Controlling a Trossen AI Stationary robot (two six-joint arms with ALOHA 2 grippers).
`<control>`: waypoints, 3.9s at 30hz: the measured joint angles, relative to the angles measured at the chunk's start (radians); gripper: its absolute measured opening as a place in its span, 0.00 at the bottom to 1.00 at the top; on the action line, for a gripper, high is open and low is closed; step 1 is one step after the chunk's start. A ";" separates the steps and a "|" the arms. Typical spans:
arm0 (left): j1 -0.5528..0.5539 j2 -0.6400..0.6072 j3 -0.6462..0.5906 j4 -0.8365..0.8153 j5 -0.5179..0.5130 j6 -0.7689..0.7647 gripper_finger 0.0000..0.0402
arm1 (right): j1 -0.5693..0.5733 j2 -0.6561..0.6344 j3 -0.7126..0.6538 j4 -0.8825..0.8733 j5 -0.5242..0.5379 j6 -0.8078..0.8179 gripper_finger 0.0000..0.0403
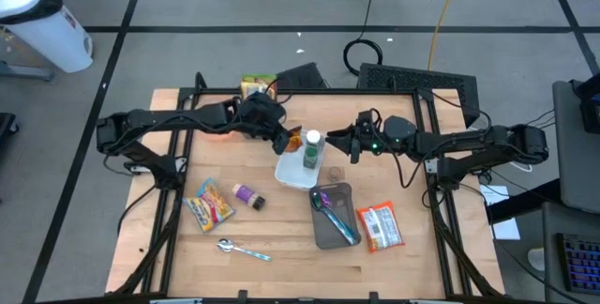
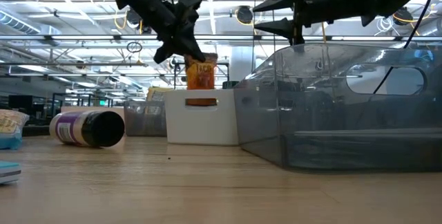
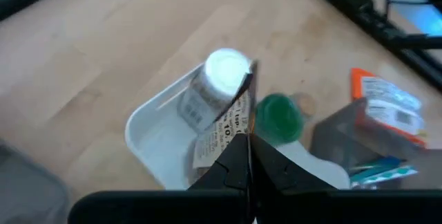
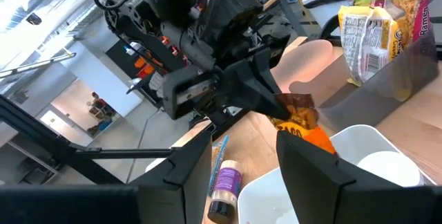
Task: Pick & Place Food Item
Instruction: Put the orange seasoning pack into the white bin, then put the blue noodle pack into the top black bin
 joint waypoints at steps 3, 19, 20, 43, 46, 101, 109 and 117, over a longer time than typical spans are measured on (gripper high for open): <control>-0.012 0.002 0.000 0.005 -0.050 0.003 0.00 | 0.000 0.000 0.000 0.000 0.000 0.001 0.39; -0.082 0.120 0.001 0.030 -0.207 -0.028 0.00 | 0.000 0.000 0.000 -0.007 0.000 0.001 0.39; -0.085 0.129 0.001 0.035 -0.219 -0.030 0.01 | 0.000 0.000 0.000 -0.006 0.000 0.001 0.39; -0.090 0.182 0.001 0.115 -0.308 -0.015 0.01 | 0.000 0.000 0.001 -0.022 0.001 -0.005 0.39; -0.090 0.187 0.001 0.117 -0.308 -0.007 0.01 | 0.000 0.000 0.001 -0.023 0.001 -0.005 0.39; 0.037 0.015 -0.001 0.118 -0.078 0.097 0.39 | 0.000 0.000 0.001 -0.030 -0.003 0.004 0.38; 0.068 -0.203 -0.001 -0.162 0.137 0.153 0.39 | 0.000 0.000 0.001 -0.030 -0.003 0.005 0.38; 0.046 -0.379 0.000 -0.618 0.223 0.198 0.39 | 0.000 0.000 0.001 -0.045 0.035 0.003 0.39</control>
